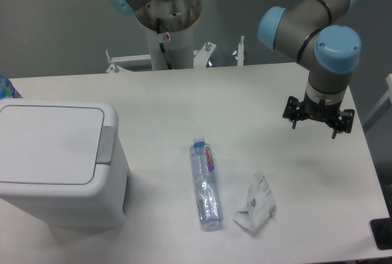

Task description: Open the trash can

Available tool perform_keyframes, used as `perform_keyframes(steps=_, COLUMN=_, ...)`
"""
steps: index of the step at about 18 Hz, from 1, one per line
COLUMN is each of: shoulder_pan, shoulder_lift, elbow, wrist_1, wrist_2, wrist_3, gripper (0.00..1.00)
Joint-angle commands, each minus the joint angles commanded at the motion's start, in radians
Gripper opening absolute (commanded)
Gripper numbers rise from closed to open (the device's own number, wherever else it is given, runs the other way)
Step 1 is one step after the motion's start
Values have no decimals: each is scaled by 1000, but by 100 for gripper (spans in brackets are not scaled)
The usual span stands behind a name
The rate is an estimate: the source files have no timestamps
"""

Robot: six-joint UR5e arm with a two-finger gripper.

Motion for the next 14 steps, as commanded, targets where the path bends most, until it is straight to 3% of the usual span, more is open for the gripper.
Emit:
perform_keyframes(steps=11, shoulder_pan=-14, shoulder_lift=-3, elbow=46, wrist_1=-51, wrist_2=-21, wrist_3=0, gripper=100)
perform_keyframes(steps=14, shoulder_pan=-3, shoulder_lift=0, elbow=29, wrist_1=-45, wrist_2=-101, wrist_3=-92, gripper=100)
